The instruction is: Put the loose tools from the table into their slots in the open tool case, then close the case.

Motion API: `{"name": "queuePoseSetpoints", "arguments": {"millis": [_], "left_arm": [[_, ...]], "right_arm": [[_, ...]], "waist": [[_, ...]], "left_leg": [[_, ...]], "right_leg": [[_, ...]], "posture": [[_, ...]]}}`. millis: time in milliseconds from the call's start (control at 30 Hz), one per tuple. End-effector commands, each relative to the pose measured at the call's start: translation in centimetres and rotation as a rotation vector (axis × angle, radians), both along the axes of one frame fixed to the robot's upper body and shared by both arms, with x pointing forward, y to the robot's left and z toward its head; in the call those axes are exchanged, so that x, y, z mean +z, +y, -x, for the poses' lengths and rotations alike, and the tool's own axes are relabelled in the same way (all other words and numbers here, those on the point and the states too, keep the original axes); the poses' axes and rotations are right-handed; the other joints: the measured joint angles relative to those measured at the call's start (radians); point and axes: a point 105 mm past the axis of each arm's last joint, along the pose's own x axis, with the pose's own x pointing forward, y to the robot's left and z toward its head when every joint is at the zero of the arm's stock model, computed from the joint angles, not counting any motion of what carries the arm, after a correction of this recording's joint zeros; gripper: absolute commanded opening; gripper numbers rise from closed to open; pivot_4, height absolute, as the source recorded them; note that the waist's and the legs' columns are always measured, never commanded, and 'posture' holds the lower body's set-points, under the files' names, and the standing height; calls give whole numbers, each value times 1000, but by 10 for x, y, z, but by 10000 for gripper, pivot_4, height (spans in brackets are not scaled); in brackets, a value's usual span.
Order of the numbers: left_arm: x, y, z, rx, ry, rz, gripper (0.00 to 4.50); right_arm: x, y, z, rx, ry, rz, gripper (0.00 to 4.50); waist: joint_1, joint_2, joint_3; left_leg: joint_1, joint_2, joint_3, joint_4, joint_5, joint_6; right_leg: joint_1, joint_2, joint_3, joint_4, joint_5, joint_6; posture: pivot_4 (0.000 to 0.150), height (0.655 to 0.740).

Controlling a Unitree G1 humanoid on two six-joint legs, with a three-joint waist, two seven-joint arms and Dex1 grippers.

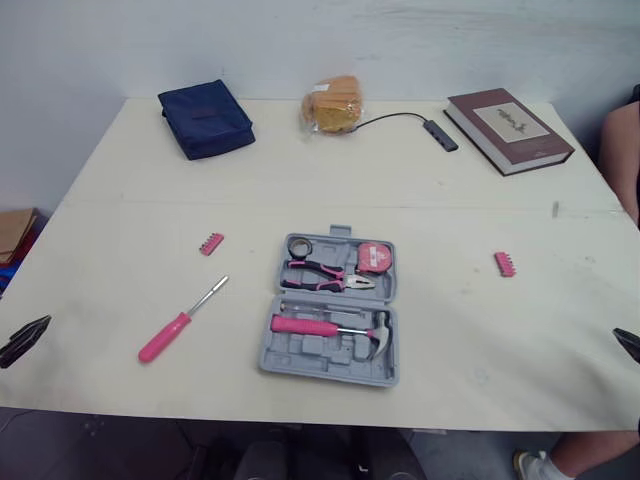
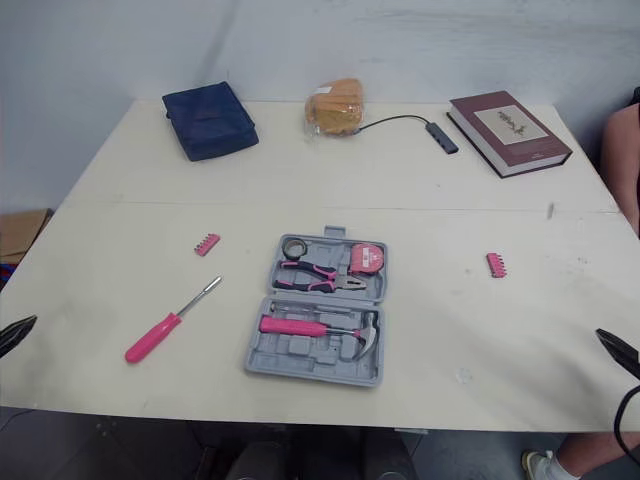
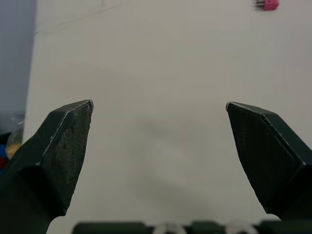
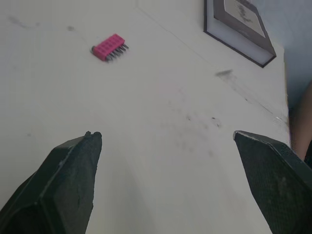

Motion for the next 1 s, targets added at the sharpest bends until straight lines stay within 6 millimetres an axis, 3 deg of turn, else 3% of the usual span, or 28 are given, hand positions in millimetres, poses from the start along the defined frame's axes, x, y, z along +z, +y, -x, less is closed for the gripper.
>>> {"name": "queuePoseSetpoints", "arguments": {"millis": [33,300,433,600,767,1000], "left_arm": [[19,-22,-22,-86,-78,31,44305],[28,-75,-70,-190,-51,86,44305],[20,-108,-103,-214,-36,97,44305],[6,-133,-138,-211,13,91,44305],[-4,-139,-161,-164,41,60,44305],[-21,-152,-171,-203,111,47,44305]], "right_arm": [[16,30,-15,147,-65,-12,45000],[35,91,-35,374,-150,-102,45000],[36,136,-42,496,-174,-161,45000],[45,182,-47,618,-201,-202,45000],[57,215,-47,693,-221,-224,45000],[69,241,-44,729,-238,-235,45000]], "waist": [[-1,0,0],[2,0,0],[4,0,0],[4,0,1],[2,-1,1],[7,-3,2]], "left_leg": [[0,0,0,0,0,0],[-1,0,-1,1,1,-1],[-1,0,-1,2,1,-1],[-3,0,-1,4,1,-2],[-4,0,1,4,3,-5],[-5,0,1,6,3,-5]], "right_leg": [[0,0,0,0,0,0],[0,1,-1,1,1,1],[0,1,-1,1,1,2],[-1,2,-1,2,2,4],[-3,4,0,3,2,4],[-4,4,-1,4,2,4]], "posture": [[1500,7400],[1500,7400],[1500,7400],[1500,7400],[1500,7400],[1500,7400]]}}
